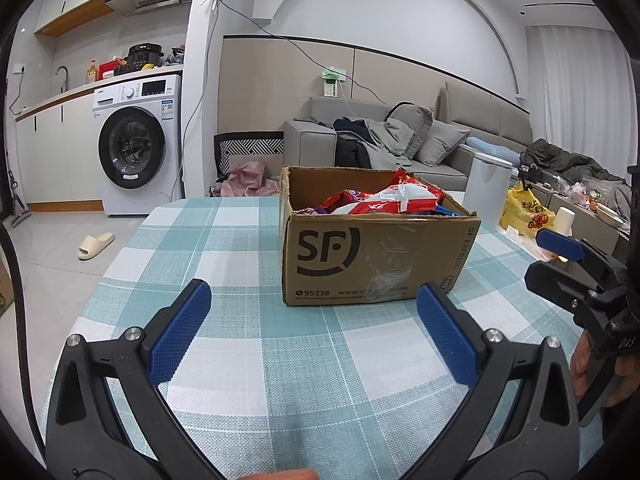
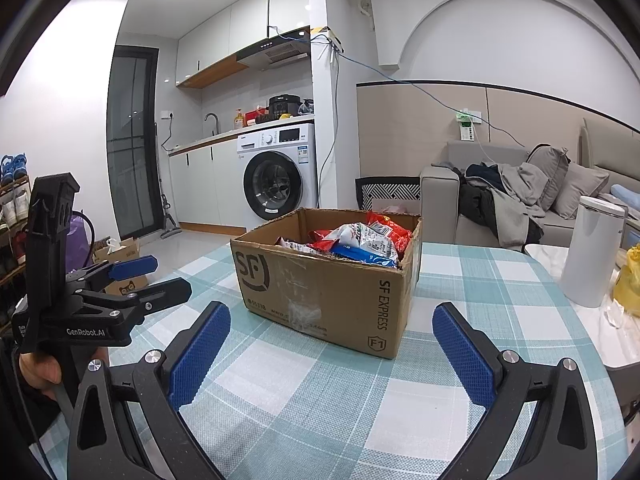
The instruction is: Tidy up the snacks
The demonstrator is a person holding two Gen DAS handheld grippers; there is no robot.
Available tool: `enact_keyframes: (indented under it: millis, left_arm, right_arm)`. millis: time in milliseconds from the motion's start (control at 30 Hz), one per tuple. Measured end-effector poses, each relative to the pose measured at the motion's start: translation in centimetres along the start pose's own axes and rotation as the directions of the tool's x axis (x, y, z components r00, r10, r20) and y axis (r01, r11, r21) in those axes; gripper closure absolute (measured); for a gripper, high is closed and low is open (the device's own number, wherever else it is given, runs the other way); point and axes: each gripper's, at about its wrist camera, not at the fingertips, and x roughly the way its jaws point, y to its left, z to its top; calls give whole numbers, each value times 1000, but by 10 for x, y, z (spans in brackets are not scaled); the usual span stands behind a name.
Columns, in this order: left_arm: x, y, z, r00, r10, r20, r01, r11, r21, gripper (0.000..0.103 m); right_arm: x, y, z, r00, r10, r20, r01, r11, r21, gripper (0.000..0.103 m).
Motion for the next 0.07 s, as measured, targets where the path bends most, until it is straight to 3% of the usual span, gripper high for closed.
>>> enact_keyframes:
  millis: [67]
  left_arm:
    - [0, 0, 0, 1000, 3, 2, -3, 1000, 0, 0]
  right_arm:
    - [1, 1, 0, 1000, -1, -2, 1, 1000, -2, 0]
